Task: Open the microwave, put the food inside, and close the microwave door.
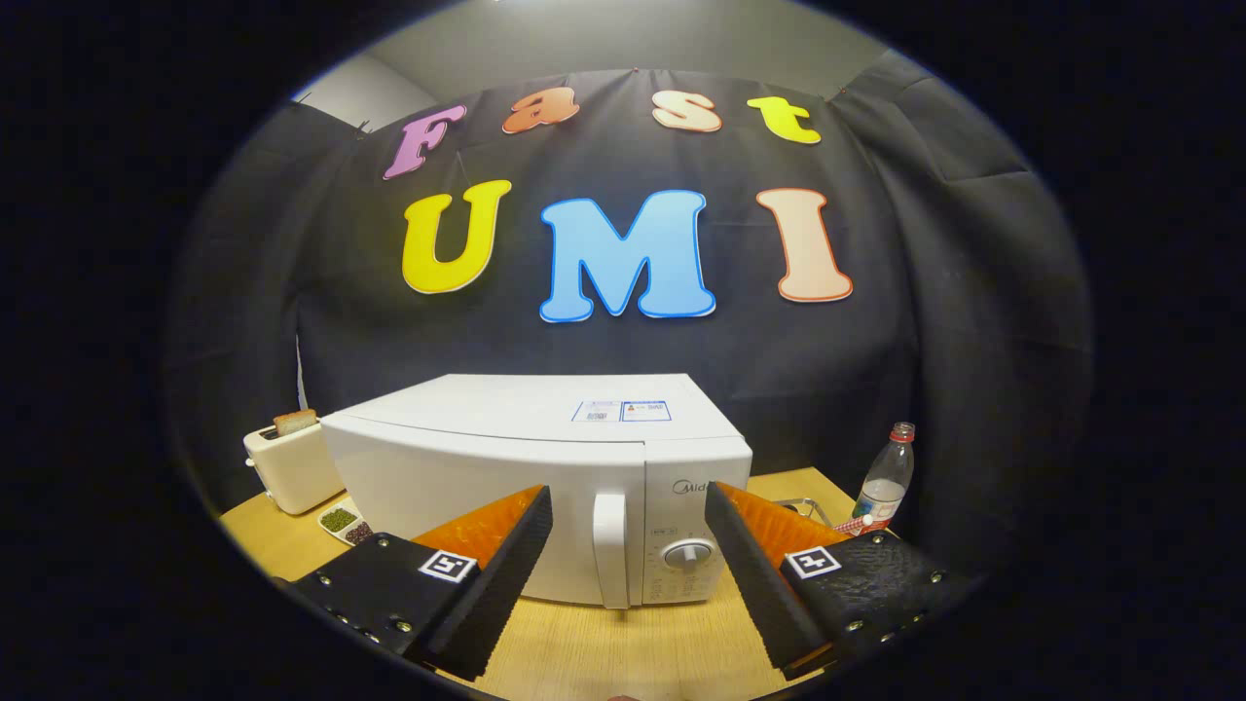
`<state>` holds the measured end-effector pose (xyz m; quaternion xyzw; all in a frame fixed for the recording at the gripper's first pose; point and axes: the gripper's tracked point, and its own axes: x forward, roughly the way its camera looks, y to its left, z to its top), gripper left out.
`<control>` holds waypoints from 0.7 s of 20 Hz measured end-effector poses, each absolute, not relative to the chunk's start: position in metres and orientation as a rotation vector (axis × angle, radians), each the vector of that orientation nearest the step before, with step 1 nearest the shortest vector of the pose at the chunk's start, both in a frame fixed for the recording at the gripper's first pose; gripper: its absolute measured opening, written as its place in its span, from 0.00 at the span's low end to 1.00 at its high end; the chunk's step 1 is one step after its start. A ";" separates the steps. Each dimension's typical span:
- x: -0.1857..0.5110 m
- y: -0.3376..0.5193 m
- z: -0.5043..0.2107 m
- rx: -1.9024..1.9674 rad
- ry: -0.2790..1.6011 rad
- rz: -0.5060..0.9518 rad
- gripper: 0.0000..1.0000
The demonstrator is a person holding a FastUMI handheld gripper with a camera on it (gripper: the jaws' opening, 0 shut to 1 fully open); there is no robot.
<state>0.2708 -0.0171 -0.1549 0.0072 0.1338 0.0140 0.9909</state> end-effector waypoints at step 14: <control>0.300 0.008 -0.208 -0.032 0.394 0.125 0.49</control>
